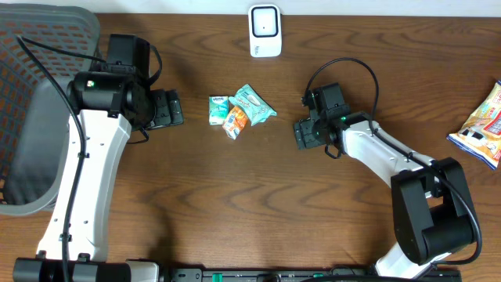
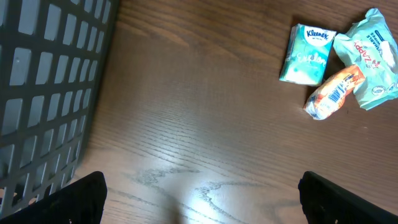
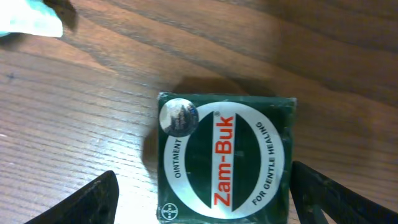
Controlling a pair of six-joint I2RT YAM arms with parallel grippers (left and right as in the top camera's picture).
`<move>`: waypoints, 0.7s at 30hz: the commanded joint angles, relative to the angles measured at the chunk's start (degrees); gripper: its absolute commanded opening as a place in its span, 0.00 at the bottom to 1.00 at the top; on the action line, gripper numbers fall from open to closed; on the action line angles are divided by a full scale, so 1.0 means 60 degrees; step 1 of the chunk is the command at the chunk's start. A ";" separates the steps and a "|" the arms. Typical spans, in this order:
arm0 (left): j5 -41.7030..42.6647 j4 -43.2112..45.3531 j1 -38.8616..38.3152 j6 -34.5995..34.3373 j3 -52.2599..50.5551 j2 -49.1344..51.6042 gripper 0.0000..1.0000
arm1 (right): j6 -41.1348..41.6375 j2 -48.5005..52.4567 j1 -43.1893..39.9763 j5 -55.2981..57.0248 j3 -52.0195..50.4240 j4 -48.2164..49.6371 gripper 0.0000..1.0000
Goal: Scan the item barcode
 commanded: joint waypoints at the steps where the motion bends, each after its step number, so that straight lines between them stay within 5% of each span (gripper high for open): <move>1: -0.0095 -0.0029 0.0047 0.0131 -0.0022 0.0015 0.98 | 0.0022 0.0106 0.0080 0.0933 -0.0055 0.0022 0.82; 8: -0.0095 -0.0029 0.0047 0.0131 -0.0022 0.0015 0.98 | 0.0135 0.0106 0.0058 0.0459 -0.0033 0.0047 0.82; 21: -0.0095 -0.0029 0.0047 0.0131 -0.0022 0.0015 0.98 | 0.0127 -0.0029 0.0055 0.0885 0.1089 -0.0780 0.66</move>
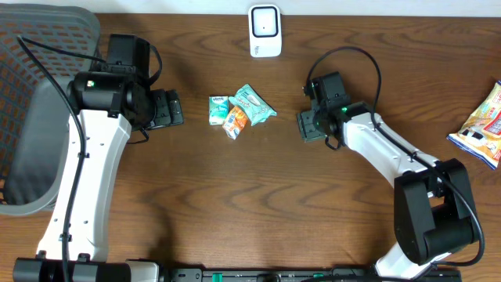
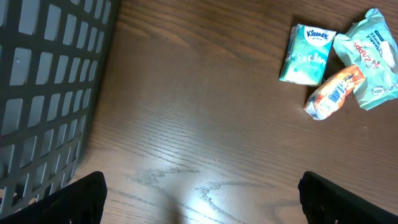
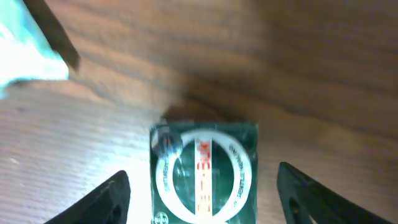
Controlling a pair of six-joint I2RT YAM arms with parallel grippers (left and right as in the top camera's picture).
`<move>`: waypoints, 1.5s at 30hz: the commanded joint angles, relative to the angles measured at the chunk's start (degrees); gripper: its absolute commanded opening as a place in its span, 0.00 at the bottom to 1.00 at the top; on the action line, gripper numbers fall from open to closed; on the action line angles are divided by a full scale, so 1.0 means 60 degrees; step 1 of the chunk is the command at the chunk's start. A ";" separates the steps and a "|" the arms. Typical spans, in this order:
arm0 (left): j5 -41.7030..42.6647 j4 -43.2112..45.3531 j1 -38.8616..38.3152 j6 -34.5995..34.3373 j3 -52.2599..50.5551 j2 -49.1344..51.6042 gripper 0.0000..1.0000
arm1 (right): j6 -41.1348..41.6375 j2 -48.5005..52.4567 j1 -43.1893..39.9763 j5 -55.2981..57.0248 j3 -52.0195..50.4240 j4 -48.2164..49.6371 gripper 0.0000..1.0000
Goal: Scan the item barcode
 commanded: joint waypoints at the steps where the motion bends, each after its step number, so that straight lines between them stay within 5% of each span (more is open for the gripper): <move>1: -0.0095 -0.0033 0.0047 0.0131 -0.0022 0.0015 0.98 | 0.0047 -0.0022 0.0058 0.0514 0.0157 -0.0160 0.65; 38: -0.0095 -0.0033 0.0047 0.0131 -0.0022 0.0015 0.98 | 0.0200 0.0984 0.0342 -0.0146 0.0124 -0.0794 0.69; 41: -0.0095 -0.0033 0.0047 0.0131 -0.0022 0.0015 0.98 | 0.0197 0.0994 0.0346 -0.0291 0.0127 -0.0699 0.58; 42: -0.0095 -0.0033 0.0047 0.0131 -0.0022 0.0015 0.98 | 0.0200 0.0994 0.0346 -0.0488 0.0127 -0.0634 0.43; 45: -0.0095 -0.0033 0.0047 0.0131 -0.0022 0.0015 0.98 | 0.0204 0.0994 0.0346 -0.0692 0.0127 -0.0528 0.36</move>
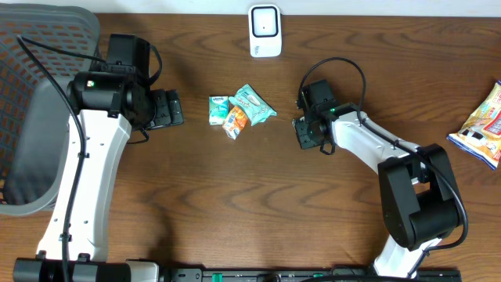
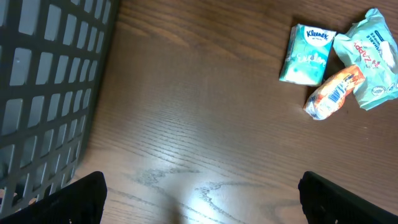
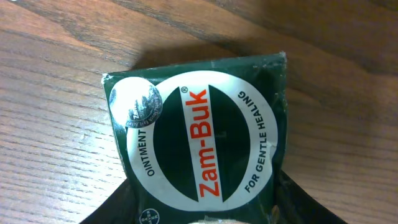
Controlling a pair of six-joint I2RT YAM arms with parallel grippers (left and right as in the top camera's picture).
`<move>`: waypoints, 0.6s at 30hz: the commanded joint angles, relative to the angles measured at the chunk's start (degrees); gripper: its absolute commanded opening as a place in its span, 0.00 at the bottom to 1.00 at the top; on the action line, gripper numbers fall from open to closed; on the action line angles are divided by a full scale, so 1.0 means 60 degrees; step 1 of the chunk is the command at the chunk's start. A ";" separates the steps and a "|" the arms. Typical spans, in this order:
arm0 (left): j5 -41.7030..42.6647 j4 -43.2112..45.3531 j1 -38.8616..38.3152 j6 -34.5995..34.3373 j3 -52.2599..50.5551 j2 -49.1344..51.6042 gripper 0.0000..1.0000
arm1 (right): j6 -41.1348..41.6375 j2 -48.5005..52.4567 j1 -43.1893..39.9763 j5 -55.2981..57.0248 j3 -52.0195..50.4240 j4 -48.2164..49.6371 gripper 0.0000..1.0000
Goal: Scan the item barcode
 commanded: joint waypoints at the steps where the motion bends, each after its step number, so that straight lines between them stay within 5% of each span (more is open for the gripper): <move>1: -0.0095 -0.0029 0.0047 0.0131 -0.0022 0.0015 0.98 | 0.0066 0.0044 0.0058 -0.0433 0.0058 0.0142 0.36; 4: -0.0095 -0.0029 0.0047 0.0131 -0.0022 0.0015 0.98 | 0.0058 0.0044 0.0058 -0.0368 0.0080 0.0153 0.41; 8: -0.0095 -0.0029 0.0047 0.0131 -0.0022 0.0015 0.98 | 0.0058 -0.0007 0.0055 -0.0076 0.0175 0.0109 0.67; 18: -0.0095 -0.0029 0.0047 0.0131 -0.0022 0.0015 0.98 | 0.0047 -0.0055 0.0011 0.0270 0.1024 -0.0098 0.66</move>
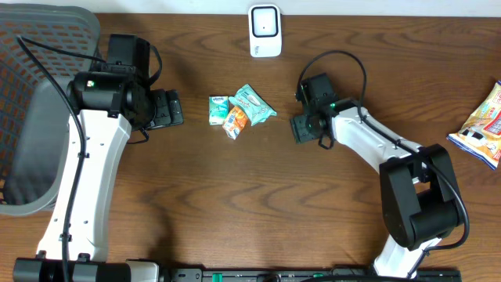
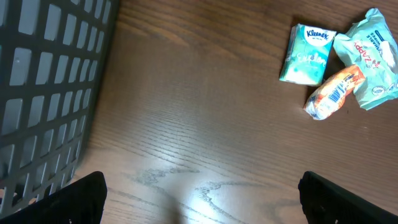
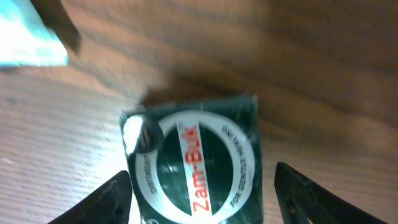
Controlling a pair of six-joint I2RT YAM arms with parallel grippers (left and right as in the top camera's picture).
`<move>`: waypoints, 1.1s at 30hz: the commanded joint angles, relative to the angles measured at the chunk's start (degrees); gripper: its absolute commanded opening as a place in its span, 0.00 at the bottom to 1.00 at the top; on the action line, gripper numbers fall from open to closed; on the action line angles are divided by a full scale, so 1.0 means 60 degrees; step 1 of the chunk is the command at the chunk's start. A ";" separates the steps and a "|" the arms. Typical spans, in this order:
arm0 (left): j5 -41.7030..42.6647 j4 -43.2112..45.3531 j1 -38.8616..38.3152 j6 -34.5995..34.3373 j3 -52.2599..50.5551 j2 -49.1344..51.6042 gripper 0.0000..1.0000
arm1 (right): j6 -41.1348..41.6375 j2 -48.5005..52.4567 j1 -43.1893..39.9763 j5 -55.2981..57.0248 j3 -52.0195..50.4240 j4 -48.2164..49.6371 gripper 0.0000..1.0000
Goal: Scan the item barcode
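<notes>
A dark green Zam-Buk box [image 3: 193, 155] lies label-up on the wooden table, blurred in the right wrist view. My right gripper [image 3: 202, 177] stands open over it, one finger on each side and both clear of the box. In the overhead view the right gripper [image 1: 304, 128] covers the box. The white scanner [image 1: 265, 31] stands at the table's far edge. My left gripper [image 2: 202, 186] is open over bare wood, also seen in the overhead view [image 1: 166, 108].
A Kleenex pack [image 1: 218, 109], an orange packet [image 1: 235, 121] and a teal packet [image 1: 255, 103] lie together mid-table. A snack bag [image 1: 479, 125] sits at the right edge. A dark mesh basket [image 1: 39, 102] fills the left side.
The right gripper has drawn back from the Zam-Buk box, which looks smaller now, and its fingers stand wider apart. The left arm has not moved.
The right gripper was open above the Zam-Buk box, then a little farther from it. Then it was low, with its fingers close against the box's sides. Now it is open and farther off again, and the box lies on the table. The left arm stayed still.
</notes>
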 commanded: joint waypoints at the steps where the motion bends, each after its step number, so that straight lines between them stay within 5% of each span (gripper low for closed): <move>1: -0.0095 -0.0029 0.0047 0.0131 -0.0022 0.0015 0.98 | 0.0040 -0.0055 -0.0011 0.0171 0.0415 -0.0029 0.66; 33: -0.0095 -0.0029 0.0047 0.0127 -0.0022 0.0015 0.98 | -0.0138 -0.0044 -0.0317 -0.0627 -0.0142 -0.0532 0.64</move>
